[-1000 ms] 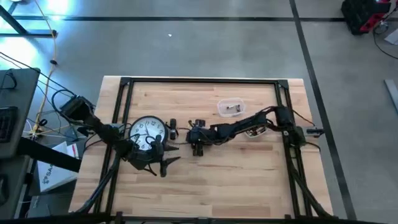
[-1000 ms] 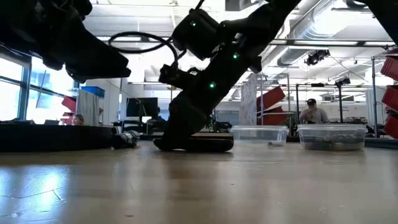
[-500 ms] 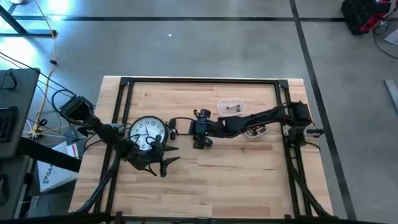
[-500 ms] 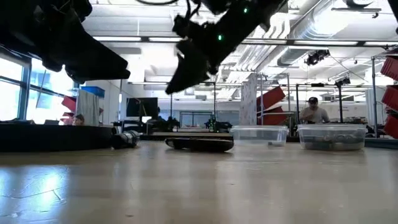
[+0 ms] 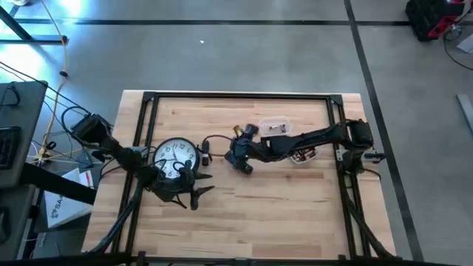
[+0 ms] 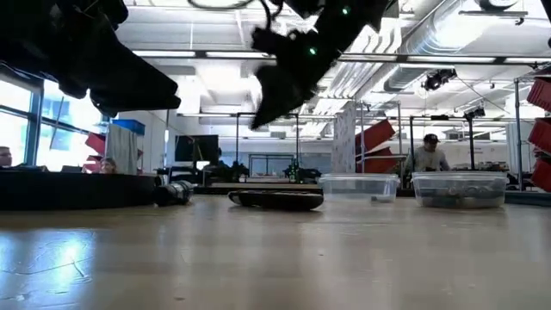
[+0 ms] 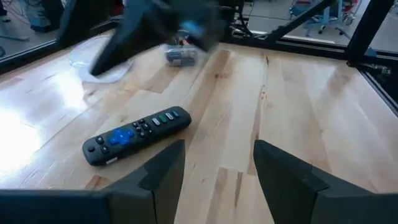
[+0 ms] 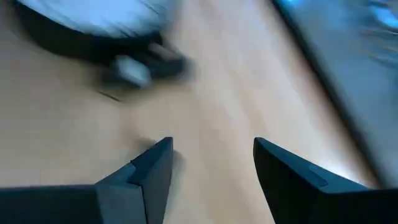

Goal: Insert battery
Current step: Adjust the black flashlight beside the black remote control

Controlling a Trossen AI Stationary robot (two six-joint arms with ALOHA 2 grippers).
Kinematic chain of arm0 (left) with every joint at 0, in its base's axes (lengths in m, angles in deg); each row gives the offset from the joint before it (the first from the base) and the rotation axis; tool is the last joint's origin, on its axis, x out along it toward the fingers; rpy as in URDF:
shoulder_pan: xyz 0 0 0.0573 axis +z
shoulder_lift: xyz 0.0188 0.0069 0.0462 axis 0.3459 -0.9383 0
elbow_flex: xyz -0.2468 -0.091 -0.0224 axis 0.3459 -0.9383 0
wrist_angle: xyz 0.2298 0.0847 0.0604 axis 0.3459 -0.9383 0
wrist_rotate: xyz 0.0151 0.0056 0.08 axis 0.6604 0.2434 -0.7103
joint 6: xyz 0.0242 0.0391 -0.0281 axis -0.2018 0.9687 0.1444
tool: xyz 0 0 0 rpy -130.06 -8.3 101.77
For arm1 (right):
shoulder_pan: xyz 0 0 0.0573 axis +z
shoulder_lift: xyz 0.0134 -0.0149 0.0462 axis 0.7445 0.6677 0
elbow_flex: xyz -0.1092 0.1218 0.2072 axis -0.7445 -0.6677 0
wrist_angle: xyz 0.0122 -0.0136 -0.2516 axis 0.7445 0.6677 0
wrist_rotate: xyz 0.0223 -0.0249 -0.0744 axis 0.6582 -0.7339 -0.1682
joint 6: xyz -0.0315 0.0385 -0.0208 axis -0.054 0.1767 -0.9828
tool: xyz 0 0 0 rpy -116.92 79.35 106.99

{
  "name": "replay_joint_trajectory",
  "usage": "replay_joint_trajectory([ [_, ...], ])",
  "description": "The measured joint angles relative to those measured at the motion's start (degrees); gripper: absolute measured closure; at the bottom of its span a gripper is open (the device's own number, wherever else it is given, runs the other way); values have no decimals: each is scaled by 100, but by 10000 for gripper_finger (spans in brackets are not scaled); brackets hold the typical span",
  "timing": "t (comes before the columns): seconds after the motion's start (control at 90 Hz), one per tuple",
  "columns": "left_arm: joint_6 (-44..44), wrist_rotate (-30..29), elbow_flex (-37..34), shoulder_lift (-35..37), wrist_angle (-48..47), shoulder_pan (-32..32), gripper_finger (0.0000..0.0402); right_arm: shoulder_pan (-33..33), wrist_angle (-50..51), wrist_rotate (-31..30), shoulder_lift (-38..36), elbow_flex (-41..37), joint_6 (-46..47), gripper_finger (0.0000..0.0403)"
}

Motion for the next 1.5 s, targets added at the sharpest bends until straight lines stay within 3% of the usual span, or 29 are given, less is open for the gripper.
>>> replay_joint_trajectory([
  [0.233, -371, 177, 0, 0, -84, 0, 229, -425, 1651, -120, -182, -2, 504, 212],
  [0.478, -979, 279, 0, 0, -518, 0, 229, -745, 2491, -333, -752, -13, 956, 212],
  [0.622, -1445, 588, 0, -110, -751, 6, 229, -767, 2119, -710, -1148, -569, 1210, 212],
  [0.856, -1191, 686, -2, -660, -539, 470, 229, -546, 1102, -516, -1832, -1933, 1766, 212],
  [1.2, 116, 1712, -4, -940, 746, 1007, 229, -19, 893, -500, -2895, -3316, 2735, 212],
  [1.5, 892, 1693, 0, -861, 1333, 997, 229, 746, 777, 372, -3431, -3899, 3542, 212],
])
